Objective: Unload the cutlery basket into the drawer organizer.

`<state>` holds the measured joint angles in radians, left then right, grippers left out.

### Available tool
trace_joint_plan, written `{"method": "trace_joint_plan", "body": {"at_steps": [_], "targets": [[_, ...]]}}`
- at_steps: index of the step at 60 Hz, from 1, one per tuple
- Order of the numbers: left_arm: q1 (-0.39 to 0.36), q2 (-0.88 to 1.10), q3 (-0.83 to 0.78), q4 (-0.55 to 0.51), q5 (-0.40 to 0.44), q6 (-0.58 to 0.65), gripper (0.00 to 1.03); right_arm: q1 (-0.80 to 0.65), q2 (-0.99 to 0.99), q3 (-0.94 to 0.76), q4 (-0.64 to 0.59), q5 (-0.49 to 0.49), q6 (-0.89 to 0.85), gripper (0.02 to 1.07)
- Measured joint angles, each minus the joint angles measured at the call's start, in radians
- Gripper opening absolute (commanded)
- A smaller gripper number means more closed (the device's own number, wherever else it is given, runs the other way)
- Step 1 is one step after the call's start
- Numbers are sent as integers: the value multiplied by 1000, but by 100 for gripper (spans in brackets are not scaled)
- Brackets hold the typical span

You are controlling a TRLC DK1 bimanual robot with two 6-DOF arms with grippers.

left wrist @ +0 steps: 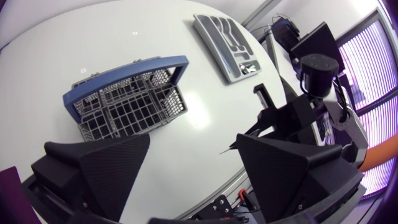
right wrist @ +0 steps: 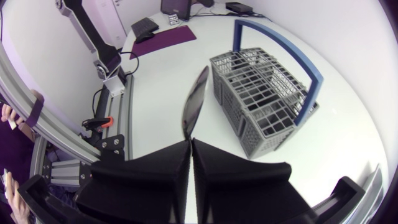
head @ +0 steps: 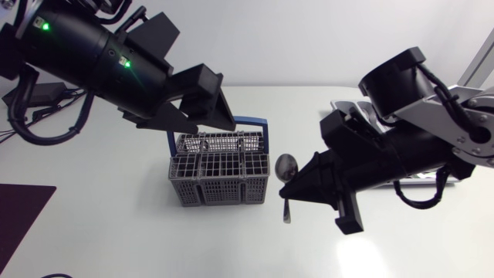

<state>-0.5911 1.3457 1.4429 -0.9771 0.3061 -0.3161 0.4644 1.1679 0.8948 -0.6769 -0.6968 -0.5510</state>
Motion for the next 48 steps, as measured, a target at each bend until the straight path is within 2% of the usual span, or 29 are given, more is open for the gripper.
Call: {"method": "trace_joint_plan", "body": {"at_steps": [9, 25, 37, 48], "targets": [[59, 13, 0, -18, -85, -18, 99, -107, -16, 0, -7, 74, -28, 7], [113, 10, -3, -29, -230, -16, 99, -373, -18, 2, -45, 127, -163, 7], [116, 5, -40, -73, -290, 14, 99, -543, -14, 21, -60, 153, -307, 7], [75, -10, -109, -74, -352, 63, 99, -661, 24, 28, -51, 196, -445, 7]]}}
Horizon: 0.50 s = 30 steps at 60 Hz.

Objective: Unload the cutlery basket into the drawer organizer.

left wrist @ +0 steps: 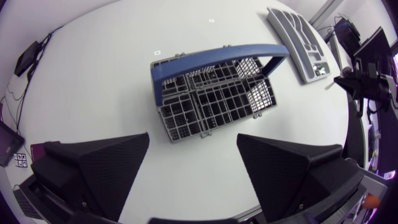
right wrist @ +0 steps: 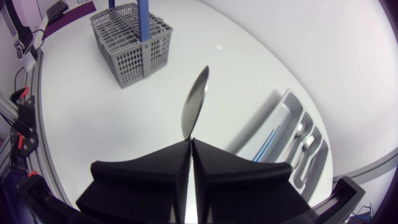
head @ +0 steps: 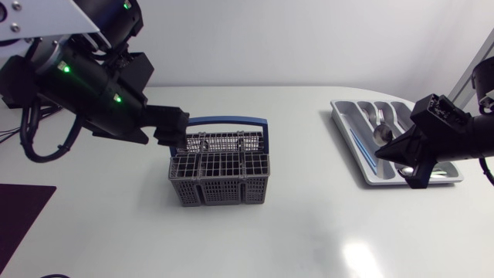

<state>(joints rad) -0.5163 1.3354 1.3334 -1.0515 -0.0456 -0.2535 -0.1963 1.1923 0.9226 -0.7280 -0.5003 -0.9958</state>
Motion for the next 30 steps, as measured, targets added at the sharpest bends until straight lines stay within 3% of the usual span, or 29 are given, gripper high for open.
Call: {"method": "trace_joint_plan", "body": {"at_steps": [14, 30], "targets": [[-15, -40, -70, 2, -13, 56, 99, -154, 135, 16, 108, 80, -169, 7], [0, -67, -90, 3, -17, 94, 99, -204, 220, 6, 401, 268, -340, 8]]}}
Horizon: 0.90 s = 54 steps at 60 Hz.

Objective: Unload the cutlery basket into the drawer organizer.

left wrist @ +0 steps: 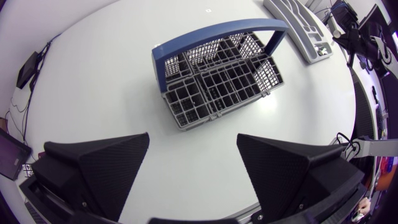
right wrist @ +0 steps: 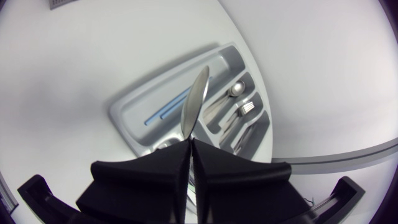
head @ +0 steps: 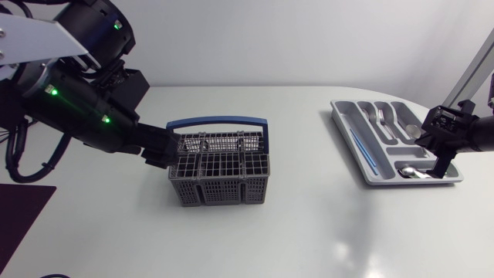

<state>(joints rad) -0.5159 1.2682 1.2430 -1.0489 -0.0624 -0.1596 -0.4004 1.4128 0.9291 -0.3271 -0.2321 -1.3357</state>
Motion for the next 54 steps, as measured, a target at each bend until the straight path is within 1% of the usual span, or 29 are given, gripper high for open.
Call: {"method": "trace_joint_plan", "body": {"at_steps": [5, 22, 32, 36, 39, 40, 54], "targets": [[1, -6, -2, 1, 0, 4, 99, -13, 43, 0, 65, 29, -32, 8], [2, -37, -37, 2, -4, 5, 99, -77, 240, 11, 179, 98, -109, 8], [10, -56, -42, 2, -7, 11, 99, -113, 303, 39, 227, 111, -136, 9], [10, -63, -47, 2, -7, 11, 99, -120, 320, 46, 254, 125, -147, 18], [10, -66, -52, 2, -7, 12, 99, -126, 333, 50, 266, 128, -159, 23], [10, -67, -54, 2, -7, 12, 99, -126, 336, 51, 270, 129, -161, 27], [10, -73, -61, 0, -23, 12, 99, -143, 361, 52, 280, 133, -180, 61]]}}
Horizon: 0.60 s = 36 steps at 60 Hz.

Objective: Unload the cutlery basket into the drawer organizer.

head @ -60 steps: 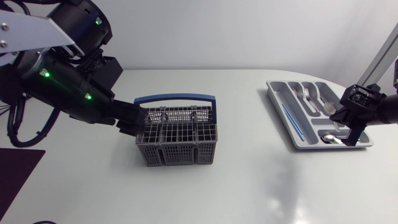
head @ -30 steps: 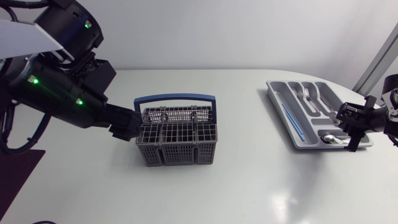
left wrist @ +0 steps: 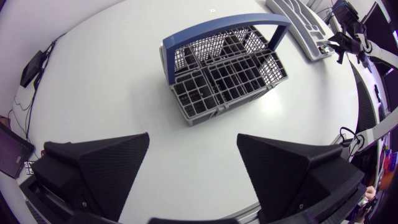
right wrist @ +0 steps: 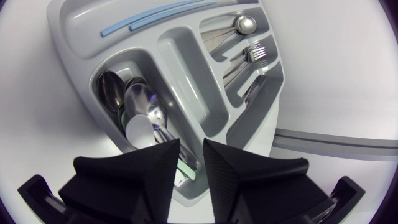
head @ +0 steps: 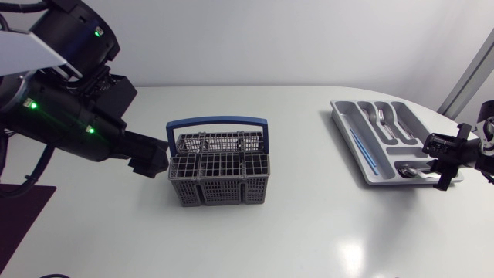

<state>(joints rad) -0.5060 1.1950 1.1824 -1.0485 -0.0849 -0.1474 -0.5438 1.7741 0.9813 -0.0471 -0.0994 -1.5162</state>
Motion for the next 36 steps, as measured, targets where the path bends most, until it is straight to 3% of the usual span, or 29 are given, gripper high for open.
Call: {"method": "trace_joint_plan", "body": {"at_steps": [13, 21, 36], "targets": [[0, -20, 0, -2, -3, 0, 99, -1, -51, -22, -7, 4, -3, 103], [0, -32, -1, -7, -3, 0, 99, 13, -150, -39, -85, 19, 28, 103], [14, -60, -6, -28, -15, 21, 99, 107, -407, -101, -100, -8, 170, 103]]}}
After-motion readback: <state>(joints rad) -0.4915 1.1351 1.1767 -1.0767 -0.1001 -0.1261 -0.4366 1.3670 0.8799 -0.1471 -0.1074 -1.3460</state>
